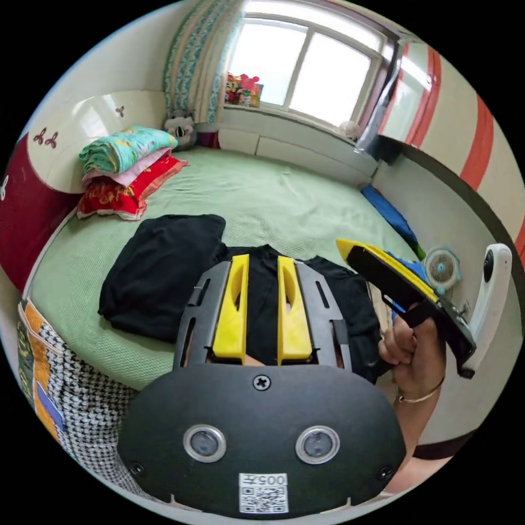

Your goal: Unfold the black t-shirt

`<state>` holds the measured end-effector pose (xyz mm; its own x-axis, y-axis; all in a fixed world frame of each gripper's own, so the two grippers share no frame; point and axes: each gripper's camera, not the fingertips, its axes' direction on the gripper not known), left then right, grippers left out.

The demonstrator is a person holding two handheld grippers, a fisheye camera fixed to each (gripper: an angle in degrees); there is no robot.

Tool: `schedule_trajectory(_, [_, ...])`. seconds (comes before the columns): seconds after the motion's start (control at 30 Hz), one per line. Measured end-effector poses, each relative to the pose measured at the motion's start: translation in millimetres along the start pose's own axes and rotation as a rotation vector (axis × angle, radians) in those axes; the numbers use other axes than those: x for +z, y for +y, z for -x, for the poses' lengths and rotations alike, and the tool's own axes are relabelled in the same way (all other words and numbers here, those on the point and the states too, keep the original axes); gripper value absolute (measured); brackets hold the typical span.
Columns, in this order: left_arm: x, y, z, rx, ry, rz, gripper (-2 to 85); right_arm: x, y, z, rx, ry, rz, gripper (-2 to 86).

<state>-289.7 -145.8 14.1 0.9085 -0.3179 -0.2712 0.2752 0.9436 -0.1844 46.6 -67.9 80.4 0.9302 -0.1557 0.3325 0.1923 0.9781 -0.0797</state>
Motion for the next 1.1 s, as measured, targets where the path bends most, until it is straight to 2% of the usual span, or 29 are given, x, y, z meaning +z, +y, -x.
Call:
schedule_trajectory(0.1, [43, 7, 9, 0.006, -0.031, 0.088, 9.2, 44, -21, 2, -0.028, -0.087, 0.121, 11.0])
schedule_trajectory(0.23, [87, 9, 31, -0.071, 0.025, 0.24, 9.5, 102, -31, 6, -0.08, -0.017, 0.226, 10.9])
schedule_trajectory(0.43, [96, -27, 38, -0.043, 0.0, 0.235, 9.9, 158, -29, 8, -0.102, -0.004, 0.36, 11.2])
schedule_trajectory(0.57, [104, -46, 45, -0.043, 0.008, 0.24, 11.1, 169, -46, 8, -0.143, 0.024, 0.36, 12.3])
schedule_trajectory(0.7, [117, -66, 52, -0.011, 0.012, 0.266, 13.2, 172, -64, 3, -0.131, -0.029, 0.316, 13.1])
schedule_trajectory(0.87, [131, -89, 59, -0.015, 0.086, 0.251, 12.9, 187, -87, 1, -0.182, -0.006, 0.301, 13.4])
schedule_trajectory(1.1, [156, -116, 50, 0.094, 0.016, 0.301, 13.5, 203, -108, -7, -0.17, -0.065, 0.341, 13.6])
